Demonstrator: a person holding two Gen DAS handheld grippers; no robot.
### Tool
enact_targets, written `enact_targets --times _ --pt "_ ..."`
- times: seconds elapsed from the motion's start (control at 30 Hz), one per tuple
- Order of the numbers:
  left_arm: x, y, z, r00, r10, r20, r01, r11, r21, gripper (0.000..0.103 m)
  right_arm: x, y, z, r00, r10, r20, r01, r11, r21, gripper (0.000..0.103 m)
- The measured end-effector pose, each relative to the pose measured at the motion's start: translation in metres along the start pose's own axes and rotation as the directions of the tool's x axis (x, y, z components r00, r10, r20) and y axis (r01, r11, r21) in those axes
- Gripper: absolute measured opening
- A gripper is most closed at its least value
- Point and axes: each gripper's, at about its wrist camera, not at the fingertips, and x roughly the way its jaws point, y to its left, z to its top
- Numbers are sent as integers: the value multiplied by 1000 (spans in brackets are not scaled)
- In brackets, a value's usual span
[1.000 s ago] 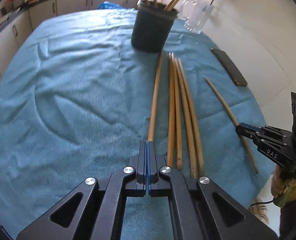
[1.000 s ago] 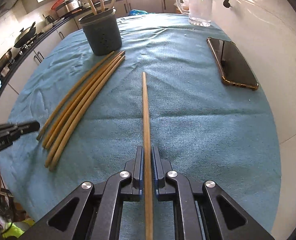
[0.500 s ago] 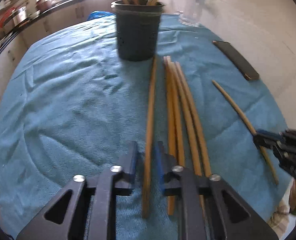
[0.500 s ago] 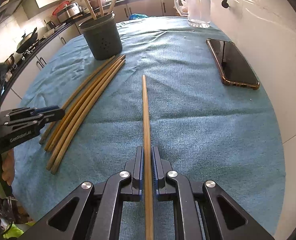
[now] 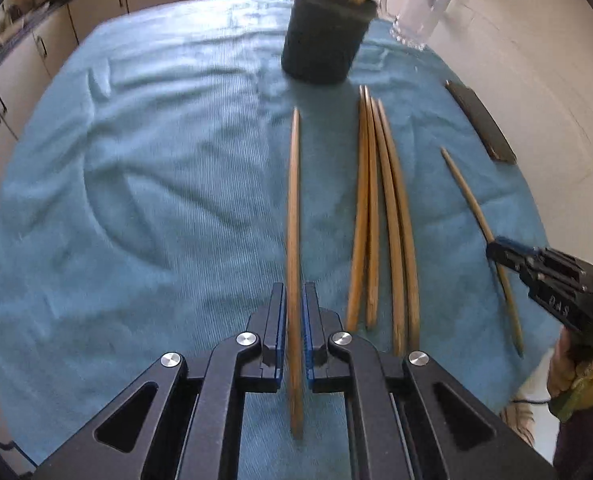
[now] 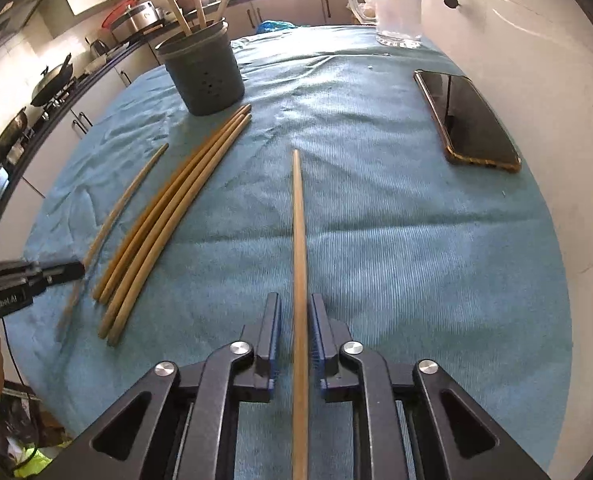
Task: Organize utensils
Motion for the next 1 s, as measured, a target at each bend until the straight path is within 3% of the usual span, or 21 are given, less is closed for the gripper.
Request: enact_targets --times 0.07,0.1,0.4,0.7,0.73,0.77,0.83,1.0 --pt "6 -3 16 1000 6 8 -7 1000 14 21 6 3 10 1000 -15 -15 15 1000 -12 16" --pt "13 -4 27 999 31 20 -31 999 18 22 11 4 17 999 -30 -23 30 999 -20 16" --pt "53 -11 83 995 86 40 -87 996 13 22 42 17 67 989 -142 -35 138 986 -95 16" --pt "60 -20 91 993 100 68 -104 993 56 21 55 23 89 985 -170 -14 168 981 -94 14" --pt "59 -20 90 991 112 75 -116 991 63 9 55 24 89 985 -170 -8 169 981 -98 10" --pt "59 -21 90 989 122 79 -128 989 68 5 55 26 88 985 -171 0 170 980 -106 6" --pt "55 -21 87 992 102 81 -107 992 61 5 56 31 87 982 -189 14 189 975 -119 6" --pt "17 -27 75 973 138 184 -154 985 79 5 34 31 85 987 -146 73 152 985 -84 6"
